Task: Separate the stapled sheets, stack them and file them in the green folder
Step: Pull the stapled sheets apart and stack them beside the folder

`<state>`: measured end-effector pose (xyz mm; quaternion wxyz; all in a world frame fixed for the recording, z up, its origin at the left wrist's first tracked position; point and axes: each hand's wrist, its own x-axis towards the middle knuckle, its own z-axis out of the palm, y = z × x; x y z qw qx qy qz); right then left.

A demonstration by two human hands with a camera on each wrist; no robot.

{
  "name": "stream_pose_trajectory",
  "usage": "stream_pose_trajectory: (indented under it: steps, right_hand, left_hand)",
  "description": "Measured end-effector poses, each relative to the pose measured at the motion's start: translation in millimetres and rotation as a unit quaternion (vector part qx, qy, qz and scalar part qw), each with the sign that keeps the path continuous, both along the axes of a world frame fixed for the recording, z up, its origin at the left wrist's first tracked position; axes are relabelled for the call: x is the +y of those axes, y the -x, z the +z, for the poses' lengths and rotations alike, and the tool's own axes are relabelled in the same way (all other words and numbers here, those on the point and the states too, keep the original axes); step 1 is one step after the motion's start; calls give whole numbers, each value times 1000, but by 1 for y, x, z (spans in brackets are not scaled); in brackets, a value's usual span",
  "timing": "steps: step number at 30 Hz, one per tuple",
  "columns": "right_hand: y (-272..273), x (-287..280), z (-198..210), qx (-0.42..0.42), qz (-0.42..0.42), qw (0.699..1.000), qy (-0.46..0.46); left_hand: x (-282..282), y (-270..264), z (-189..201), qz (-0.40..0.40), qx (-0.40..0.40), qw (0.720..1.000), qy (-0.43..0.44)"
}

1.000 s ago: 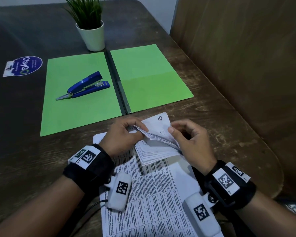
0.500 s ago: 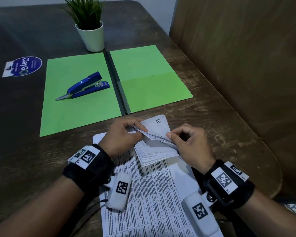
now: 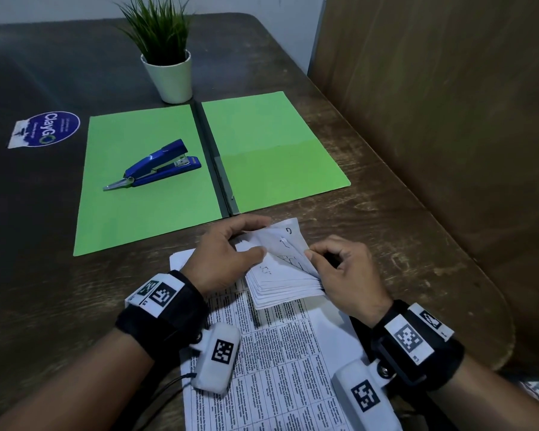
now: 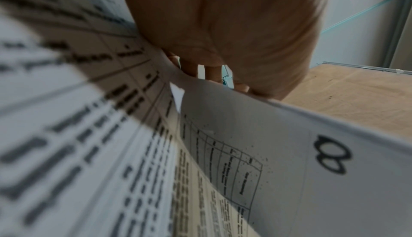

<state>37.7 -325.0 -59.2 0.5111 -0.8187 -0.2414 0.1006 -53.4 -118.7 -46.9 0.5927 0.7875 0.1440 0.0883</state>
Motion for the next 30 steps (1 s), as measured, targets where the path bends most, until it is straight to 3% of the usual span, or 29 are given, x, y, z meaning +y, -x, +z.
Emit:
stream_pose_trajectory:
  steps: [4,12,19,30]
  right_hand:
    - [2,0,0,3,11,1000,-9]
    - [4,1,7,90,-27,988,-124]
    - [2,3,5,74,-52,992,-91]
    - [0,0,-1,-11,-4,1000,-23]
  left_hand:
    - [1,-3,-4,11,-3,1000,-18]
    - [-1,-3,-3,12,-7,1000,-28]
    - [0,-2,-2,1,-9,999,-35]
    - [2,-4,-6,-5,11,999,-32]
